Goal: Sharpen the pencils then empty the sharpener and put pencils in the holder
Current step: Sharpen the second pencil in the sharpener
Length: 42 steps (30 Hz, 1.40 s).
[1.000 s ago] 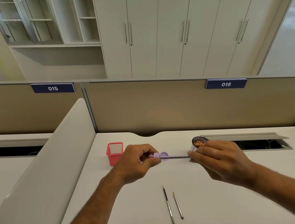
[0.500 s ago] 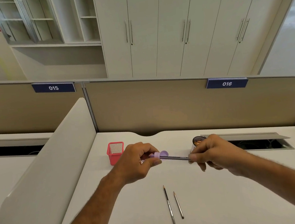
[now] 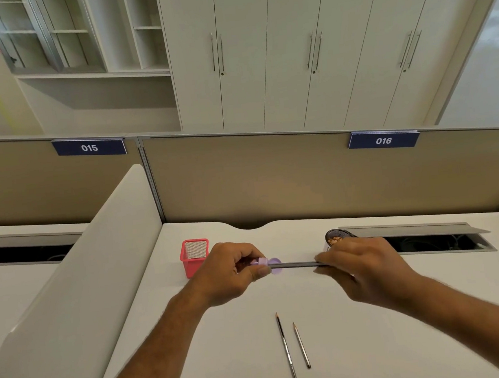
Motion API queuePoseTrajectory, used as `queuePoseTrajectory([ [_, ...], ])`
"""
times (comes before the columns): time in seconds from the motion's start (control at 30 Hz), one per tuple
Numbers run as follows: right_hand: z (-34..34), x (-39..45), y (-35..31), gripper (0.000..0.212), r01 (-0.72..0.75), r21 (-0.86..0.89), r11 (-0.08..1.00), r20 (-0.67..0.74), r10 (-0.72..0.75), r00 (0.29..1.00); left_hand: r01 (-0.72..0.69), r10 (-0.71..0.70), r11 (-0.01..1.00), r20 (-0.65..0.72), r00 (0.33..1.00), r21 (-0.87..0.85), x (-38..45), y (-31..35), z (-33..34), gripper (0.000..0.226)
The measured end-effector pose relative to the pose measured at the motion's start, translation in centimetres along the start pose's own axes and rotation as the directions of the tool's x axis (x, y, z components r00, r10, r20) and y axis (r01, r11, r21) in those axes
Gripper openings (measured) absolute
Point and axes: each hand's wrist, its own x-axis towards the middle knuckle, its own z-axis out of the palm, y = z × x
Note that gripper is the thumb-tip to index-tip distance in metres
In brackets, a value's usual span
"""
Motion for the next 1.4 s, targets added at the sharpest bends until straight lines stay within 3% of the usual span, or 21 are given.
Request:
queuePoseTrajectory([
  [0.07,0.6,-0.4,0.5,0.012,0.190,-0.195,0.962,-0.067,-0.206,0.976,0.015,-0.015,1.000,0.017,1.000,-0.020,0.1,0.0,-0.2,0.007],
  [0.17,1.2,-0.5,0.6,0.012,0.203,-0.280,0.938,-0.092,-0.237,0.967,0.025,-0.024,1.000,0.037,0.999,-0.019,0.1,0.1,-0.2,0.010],
  [0.27,1.6,-0.4,0.0,0.017,0.092,-0.169,0.981,-0.056,-0.102,0.993,0.013,-0.013,1.000,0.011,1.000,0.000,0.1,0.0,-0.3,0.005],
  [0.37,1.5,0.4,-0.9,0.030,-0.228,0.118,0.966,0.082,0.220,0.972,-0.034,0.037,0.996,-0.049,0.998,0.078,0.2,0.0,-0.6,0.008],
  [0.47,1.1,1.8,-1.5,0.025,-0.625,0.414,0.662,0.401,0.484,0.778,-0.068,0.084,0.987,-0.113,0.990,0.143,0.2,0.1,-0.8,0.019],
  [0.6,-0.2,3.0,-1.4,0.023,-0.873,0.474,0.115,0.736,0.493,0.464,-0.161,0.195,0.968,-0.175,0.965,0.191,0.3,-0.2,-0.7,0.021],
  [0.63,-0.4,3.1,-1.3,0.024,-0.894,0.447,0.039,0.787,0.459,0.413,-0.179,0.215,0.964,-0.184,0.959,0.195,0.4,-0.2,-0.6,0.020],
  [0.7,-0.5,3.1,-1.1,0.023,-0.907,0.422,-0.012,0.827,0.414,0.379,-0.190,0.228,0.961,-0.188,0.955,0.200,0.5,-0.2,-0.5,0.020],
  [0.77,-0.3,3.0,-1.2,0.015,-0.896,0.444,0.021,0.803,0.434,0.408,-0.139,0.172,0.972,-0.170,0.970,0.190,0.6,0.0,-0.6,0.023],
  [0.8,-0.1,2.9,-1.3,0.010,-0.884,0.460,0.088,0.762,0.473,0.443,-0.096,0.122,0.980,-0.148,0.981,0.175,0.7,0.1,-0.7,0.023],
  [0.83,0.3,2.6,-1.3,0.010,-0.859,0.463,0.221,0.681,0.532,0.504,-0.055,0.073,0.986,-0.117,0.990,0.156,0.8,0.2,-0.9,0.022],
  [0.9,1.0,2.0,-1.2,0.013,-0.700,0.370,0.611,0.407,0.571,0.713,0.001,0.004,0.994,-0.042,0.999,0.112,0.8,0.0,-1.0,0.016],
  [0.97,1.5,1.2,-0.8,0.008,-0.350,0.228,0.909,0.098,0.336,0.937,0.036,-0.037,0.997,0.011,0.999,0.065,0.9,-0.1,-1.0,0.011],
  [1.0,1.7,0.7,-0.5,0.007,-0.166,0.119,0.979,-0.008,0.168,0.986,0.057,-0.058,0.997,0.028,0.998,0.048,0.9,-0.1,-1.0,0.011],
  [1.07,2.1,-0.1,0.3,0.008,0.075,-0.074,0.994,-0.082,-0.081,0.993,0.098,-0.100,0.995,0.065,0.993,0.025,0.9,-0.1,-1.0,0.013],
  [1.17,2.0,-0.3,0.9,0.014,0.153,-0.230,0.961,-0.103,-0.181,0.978,0.131,-0.132,0.991,0.103,0.986,0.016,0.8,0.0,-0.6,0.016],
  [1.3,2.2,0.0,0.2,0.021,0.067,-0.168,0.984,-0.086,-0.082,0.993,0.107,-0.108,0.994,0.059,0.992,0.020,0.8,0.1,-0.6,0.009],
  [1.4,2.2,0.3,-0.6,0.027,-0.179,0.056,0.982,0.010,0.179,0.984,0.056,-0.054,0.995,-0.019,0.998,0.077,0.8,0.6,-0.8,0.011],
])
